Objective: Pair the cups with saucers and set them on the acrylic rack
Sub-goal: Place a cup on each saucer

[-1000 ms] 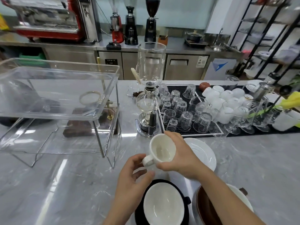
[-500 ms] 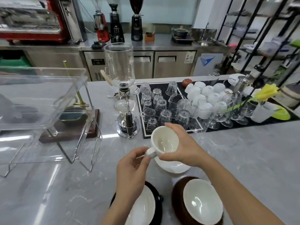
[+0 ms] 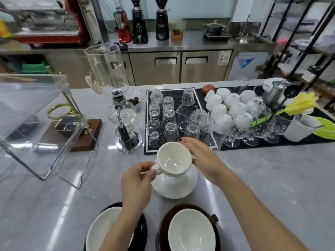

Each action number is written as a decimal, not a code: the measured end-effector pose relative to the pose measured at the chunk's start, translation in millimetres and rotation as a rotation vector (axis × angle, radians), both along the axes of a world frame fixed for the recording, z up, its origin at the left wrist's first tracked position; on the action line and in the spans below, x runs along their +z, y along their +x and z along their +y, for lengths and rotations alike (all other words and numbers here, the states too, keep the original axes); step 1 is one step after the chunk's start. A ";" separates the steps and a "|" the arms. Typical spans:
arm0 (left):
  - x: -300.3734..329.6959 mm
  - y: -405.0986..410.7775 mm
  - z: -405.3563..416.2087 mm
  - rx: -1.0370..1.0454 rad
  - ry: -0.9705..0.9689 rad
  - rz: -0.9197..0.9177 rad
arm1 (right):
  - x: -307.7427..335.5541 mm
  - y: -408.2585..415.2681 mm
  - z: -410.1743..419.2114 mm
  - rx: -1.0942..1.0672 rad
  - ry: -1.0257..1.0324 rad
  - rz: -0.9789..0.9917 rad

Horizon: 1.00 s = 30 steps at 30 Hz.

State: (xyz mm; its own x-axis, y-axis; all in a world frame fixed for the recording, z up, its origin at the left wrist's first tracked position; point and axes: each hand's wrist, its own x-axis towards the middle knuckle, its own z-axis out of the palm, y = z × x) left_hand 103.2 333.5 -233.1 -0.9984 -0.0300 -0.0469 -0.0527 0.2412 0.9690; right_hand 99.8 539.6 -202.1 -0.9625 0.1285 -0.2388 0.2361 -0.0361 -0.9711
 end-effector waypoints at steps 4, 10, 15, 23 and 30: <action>-4.3 1.2 4.2 0.042 -0.020 -0.005 | -12.5 1.0 9.0 -0.015 -0.144 -0.035; -18.2 5.4 12.9 0.109 -0.078 -0.044 | -23.6 2.1 14.6 0.020 -0.187 -0.067; -20.1 7.0 19.4 0.133 -0.120 -0.067 | -29.5 -1.4 17.0 0.046 -0.163 -0.087; -13.1 8.5 26.4 0.119 -0.163 -0.086 | -33.2 -9.3 22.1 0.104 -0.121 -0.093; -14.1 12.1 26.0 0.116 -0.201 -0.123 | -39.3 -11.3 25.7 0.155 -0.051 -0.101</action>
State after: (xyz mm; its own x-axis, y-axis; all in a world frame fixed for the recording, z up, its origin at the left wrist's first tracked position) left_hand 115.2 359.5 -247.3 -0.9750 -0.1645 -0.1491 -0.2055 0.4139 0.8868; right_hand 88.5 565.3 -241.4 -0.9408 -0.0339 -0.3372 0.3384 -0.0401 -0.9401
